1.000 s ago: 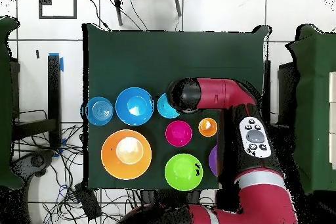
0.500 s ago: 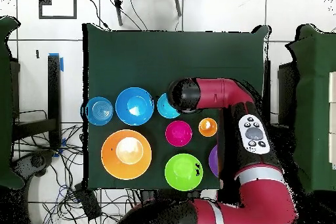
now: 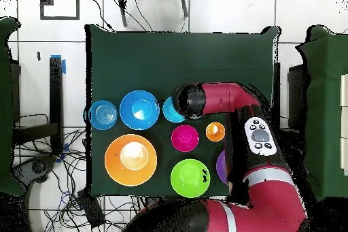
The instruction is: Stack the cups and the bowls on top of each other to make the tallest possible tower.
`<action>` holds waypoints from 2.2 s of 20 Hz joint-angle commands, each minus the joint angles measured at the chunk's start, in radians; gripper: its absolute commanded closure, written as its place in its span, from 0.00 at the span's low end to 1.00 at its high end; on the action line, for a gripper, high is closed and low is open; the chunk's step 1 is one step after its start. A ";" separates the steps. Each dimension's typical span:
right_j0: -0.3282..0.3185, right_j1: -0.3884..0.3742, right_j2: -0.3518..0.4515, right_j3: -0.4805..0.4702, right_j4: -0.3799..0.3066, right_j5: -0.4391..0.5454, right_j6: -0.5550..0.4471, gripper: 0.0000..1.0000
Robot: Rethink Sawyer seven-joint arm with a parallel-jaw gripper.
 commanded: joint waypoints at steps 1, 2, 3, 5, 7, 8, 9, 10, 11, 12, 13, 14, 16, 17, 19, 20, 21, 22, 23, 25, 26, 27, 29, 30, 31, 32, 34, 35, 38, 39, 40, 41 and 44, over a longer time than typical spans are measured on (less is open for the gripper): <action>-0.007 0.031 0.063 -0.037 -0.100 -0.023 -0.136 0.00; -0.004 0.031 0.060 -0.039 -0.107 -0.025 -0.134 0.00; -0.003 0.031 0.060 -0.041 -0.111 -0.024 -0.134 0.00; -0.007 0.030 0.064 -0.044 -0.117 -0.020 -0.141 0.00; -0.010 0.030 0.067 -0.047 -0.124 -0.018 -0.147 0.00; -0.013 0.030 0.069 -0.048 -0.127 -0.021 -0.149 0.00; -0.014 0.033 0.069 -0.050 -0.131 -0.021 -0.150 0.00; -0.015 0.034 0.068 -0.051 -0.134 -0.022 -0.150 0.00; -0.015 0.036 0.069 -0.056 -0.135 -0.018 -0.150 0.00; -0.014 0.039 0.069 -0.062 -0.137 -0.015 -0.150 0.00; -0.014 0.041 0.070 -0.063 -0.137 -0.011 -0.149 0.00; -0.013 0.041 0.070 -0.061 -0.138 -0.005 -0.147 0.00; -0.017 0.040 0.071 -0.047 -0.139 -0.009 -0.141 0.00; -0.018 0.042 0.071 -0.041 -0.138 -0.011 -0.135 0.00; -0.019 0.045 0.070 -0.036 -0.138 -0.013 -0.127 0.00; -0.018 0.044 0.066 -0.032 -0.140 -0.011 -0.122 0.00; -0.018 0.041 0.063 -0.025 -0.144 -0.012 -0.120 0.00; -0.017 0.040 0.061 -0.021 -0.147 -0.018 -0.117 0.00; -0.016 0.038 0.058 -0.016 -0.151 -0.024 -0.113 0.00; -0.014 0.037 0.053 -0.009 -0.161 -0.041 -0.105 0.00; -0.013 0.037 0.051 -0.007 -0.163 -0.047 -0.101 0.00; -0.015 0.035 0.050 0.000 -0.165 -0.054 -0.099 0.00; -0.018 0.036 0.049 0.008 -0.165 -0.058 -0.097 0.00; -0.021 0.036 0.049 0.015 -0.164 -0.062 -0.096 0.00; -0.024 0.036 0.049 0.022 -0.164 -0.066 -0.095 0.00; -0.024 0.038 0.048 0.022 -0.166 -0.071 -0.092 0.00; -0.024 0.043 0.047 0.025 -0.170 -0.085 -0.086 0.00; -0.024 0.046 0.047 0.024 -0.171 -0.087 -0.088 0.00; -0.026 0.058 0.051 0.020 -0.157 -0.068 -0.091 0.00; -0.026 0.061 0.051 0.016 -0.154 -0.062 -0.093 0.00; -0.027 0.063 0.052 0.014 -0.155 -0.067 -0.093 0.00; -0.028 0.065 0.052 0.013 -0.156 -0.071 -0.093 0.00; -0.027 0.066 0.050 0.011 -0.163 -0.078 -0.094 0.00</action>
